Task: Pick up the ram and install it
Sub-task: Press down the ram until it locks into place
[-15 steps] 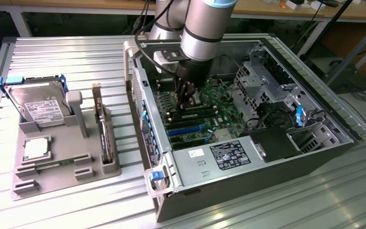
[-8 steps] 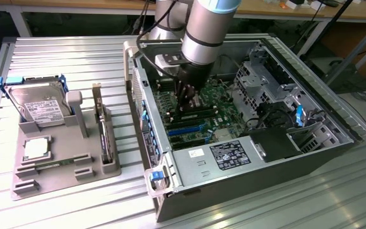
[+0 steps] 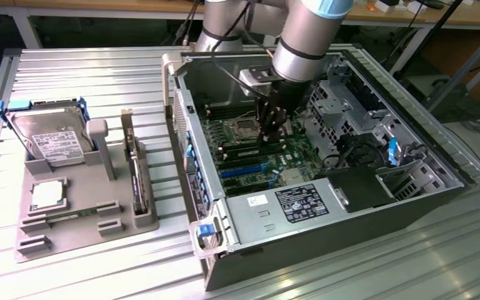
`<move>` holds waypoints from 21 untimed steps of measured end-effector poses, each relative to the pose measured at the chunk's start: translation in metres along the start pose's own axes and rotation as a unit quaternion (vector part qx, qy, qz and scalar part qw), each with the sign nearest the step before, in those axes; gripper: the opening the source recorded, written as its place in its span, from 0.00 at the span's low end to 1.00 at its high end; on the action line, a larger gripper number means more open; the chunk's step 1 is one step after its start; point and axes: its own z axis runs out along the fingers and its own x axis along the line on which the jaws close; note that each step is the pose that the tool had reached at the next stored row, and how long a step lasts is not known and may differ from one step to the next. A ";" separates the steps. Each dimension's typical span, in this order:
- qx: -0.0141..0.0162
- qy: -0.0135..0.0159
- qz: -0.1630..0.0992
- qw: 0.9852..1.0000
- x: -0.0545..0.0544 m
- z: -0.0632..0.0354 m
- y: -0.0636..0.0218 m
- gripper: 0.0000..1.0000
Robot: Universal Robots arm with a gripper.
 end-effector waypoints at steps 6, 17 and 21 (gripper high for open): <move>0.001 -0.001 0.000 1.000 0.003 -0.0200 -0.0383 0.10; 0.002 -0.001 0.005 1.000 0.003 -0.0821 -0.0360 0.10; 0.003 -0.001 0.005 1.000 0.003 -0.0821 -0.0360 0.10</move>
